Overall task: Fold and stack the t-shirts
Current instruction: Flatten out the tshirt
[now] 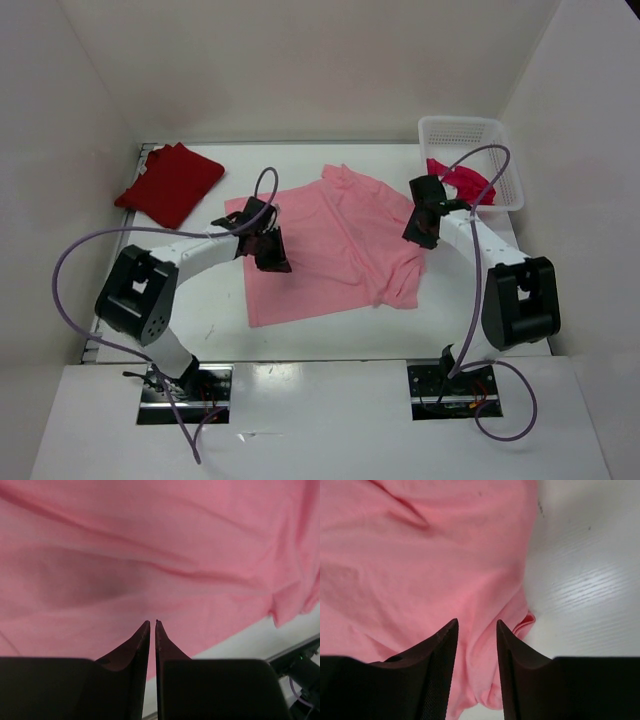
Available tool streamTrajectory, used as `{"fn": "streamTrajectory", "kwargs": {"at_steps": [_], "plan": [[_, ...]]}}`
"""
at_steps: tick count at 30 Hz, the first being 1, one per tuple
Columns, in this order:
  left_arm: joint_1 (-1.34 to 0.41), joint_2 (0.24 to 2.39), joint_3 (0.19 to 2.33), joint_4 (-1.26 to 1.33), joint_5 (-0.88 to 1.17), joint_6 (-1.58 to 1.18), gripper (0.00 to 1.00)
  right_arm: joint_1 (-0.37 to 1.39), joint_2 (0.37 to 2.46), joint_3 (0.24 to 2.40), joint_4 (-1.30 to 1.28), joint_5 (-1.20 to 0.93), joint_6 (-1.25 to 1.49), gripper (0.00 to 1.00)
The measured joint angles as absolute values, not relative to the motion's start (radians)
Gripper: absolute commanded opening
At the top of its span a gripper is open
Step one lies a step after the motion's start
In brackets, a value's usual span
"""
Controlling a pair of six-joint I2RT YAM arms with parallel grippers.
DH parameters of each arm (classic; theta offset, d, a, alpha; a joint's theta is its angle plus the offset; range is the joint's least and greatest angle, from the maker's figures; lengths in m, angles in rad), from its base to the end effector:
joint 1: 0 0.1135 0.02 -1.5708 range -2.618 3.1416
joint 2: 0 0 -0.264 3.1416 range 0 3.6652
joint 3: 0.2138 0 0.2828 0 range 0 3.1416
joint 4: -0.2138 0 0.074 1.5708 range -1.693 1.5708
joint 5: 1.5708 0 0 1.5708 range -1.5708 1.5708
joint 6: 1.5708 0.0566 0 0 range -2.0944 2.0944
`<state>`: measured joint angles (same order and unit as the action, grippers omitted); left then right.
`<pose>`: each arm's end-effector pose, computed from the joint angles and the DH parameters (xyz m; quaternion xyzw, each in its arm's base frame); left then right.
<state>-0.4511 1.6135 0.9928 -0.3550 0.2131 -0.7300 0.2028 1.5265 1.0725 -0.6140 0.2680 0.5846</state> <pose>0.3219 -0.1692 0.1582 -0.1013 0.9457 -0.2468 0.1855 0.3409 0.0548 0.1973 0.2148 0.9361 -0.0249 0.2773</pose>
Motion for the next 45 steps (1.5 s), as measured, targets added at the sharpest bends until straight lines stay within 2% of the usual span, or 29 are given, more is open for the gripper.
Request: {"fn": "streamTrajectory", "kwargs": {"at_steps": [5,8,12,19,21,23,26,28,29,30,33,34,36,38,41,45], "plan": [[-0.428,1.763,1.019,-0.321,0.212,-0.737,0.15,0.203,1.545,1.024,-0.604,0.193,0.593,0.28],[-0.394,1.794,1.030,-0.303,0.235,-0.735,0.15,0.203,1.578,1.020,-0.579,0.156,0.605,0.24],[-0.297,1.783,1.009,-0.283,0.239,-0.723,0.15,0.203,1.615,1.020,-0.546,0.117,0.622,0.24],[-0.018,1.741,1.007,-0.320,0.143,-0.681,0.15,0.213,1.662,1.020,-0.510,0.059,0.649,0.24],[0.047,1.740,1.038,-0.345,0.117,-0.674,0.19,0.219,1.665,1.020,-0.508,0.041,0.654,0.27],[0.083,1.728,1.072,-0.356,0.102,-0.659,0.20,0.225,1.663,1.020,-0.508,0.030,0.662,0.35],[0.065,1.664,1.098,-0.363,0.106,-0.652,0.23,0.227,1.628,1.005,-0.509,0.019,0.671,0.36],[0.007,1.623,1.110,-0.361,0.122,-0.653,0.24,0.227,1.564,0.971,-0.512,0.014,0.681,0.23],[-0.038,1.606,1.113,-0.355,0.128,-0.655,0.24,0.227,1.523,0.949,-0.514,0.007,0.690,0.10],[-0.090,1.599,1.114,-0.350,0.139,-0.657,0.24,0.228,1.484,0.926,-0.517,0.001,0.696,0.05],[-0.270,1.618,1.118,-0.326,0.190,-0.672,0.25,0.258,1.379,0.862,-0.539,-0.011,0.737,0.03],[-0.331,1.638,1.122,-0.320,0.210,-0.683,0.27,0.281,1.359,0.849,-0.549,-0.015,0.751,0.06],[-0.436,1.706,1.150,-0.314,0.247,-0.691,0.29,0.335,1.338,0.830,-0.561,-0.028,0.783,0.24],[-0.507,1.787,1.198,-0.310,0.279,-0.696,0.30,0.372,1.328,0.806,-0.558,-0.048,0.814,0.35],[-0.562,1.907,1.312,-0.307,0.321,-0.709,0.33,0.389,1.308,0.748,-0.559,-0.073,0.858,0.43],[-0.571,2.024,1.483,-0.285,0.356,-0.709,0.34,0.390,1.296,0.697,-0.558,-0.080,0.903,0.43]]}}
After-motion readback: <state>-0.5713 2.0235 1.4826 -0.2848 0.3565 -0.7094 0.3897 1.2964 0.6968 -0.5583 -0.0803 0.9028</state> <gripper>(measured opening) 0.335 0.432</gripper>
